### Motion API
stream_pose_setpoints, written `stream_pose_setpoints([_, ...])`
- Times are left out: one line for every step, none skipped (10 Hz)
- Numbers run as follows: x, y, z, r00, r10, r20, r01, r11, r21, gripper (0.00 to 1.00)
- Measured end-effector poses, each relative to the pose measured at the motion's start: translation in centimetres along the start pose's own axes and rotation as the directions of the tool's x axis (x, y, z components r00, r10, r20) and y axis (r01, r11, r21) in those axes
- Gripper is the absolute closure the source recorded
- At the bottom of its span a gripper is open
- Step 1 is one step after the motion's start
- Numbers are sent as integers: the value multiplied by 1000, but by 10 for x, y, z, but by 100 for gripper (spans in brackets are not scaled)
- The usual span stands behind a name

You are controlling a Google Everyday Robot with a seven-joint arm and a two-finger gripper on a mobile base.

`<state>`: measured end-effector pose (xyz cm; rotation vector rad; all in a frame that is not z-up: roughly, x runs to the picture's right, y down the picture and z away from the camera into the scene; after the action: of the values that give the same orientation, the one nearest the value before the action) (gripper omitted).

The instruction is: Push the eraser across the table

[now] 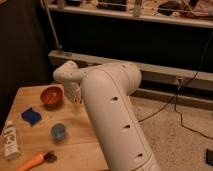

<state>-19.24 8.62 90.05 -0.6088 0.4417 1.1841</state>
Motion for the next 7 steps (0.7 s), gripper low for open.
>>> stream_pose_setpoints([1,2,2,1000,-3,-4,3,1000,-4,100])
stream_pose_setpoints([1,2,5,1000,-6,-9,6,1000,-4,100])
stream_pose_setpoints([0,3,7,1000,-9,-12,9,1000,-4,100])
stream_pose_setpoints([-1,2,8,1000,-9,-13,9,1000,-4,100])
stream_pose_setpoints([-5,0,10,1000,-8,-13,8,1000,-3,100])
stream_pose_setpoints([-9,-3,13,1000,-8,-14,8,1000,2,100])
stream_pose_setpoints([-16,-8,16,1000,-8,-14,8,1000,12,100])
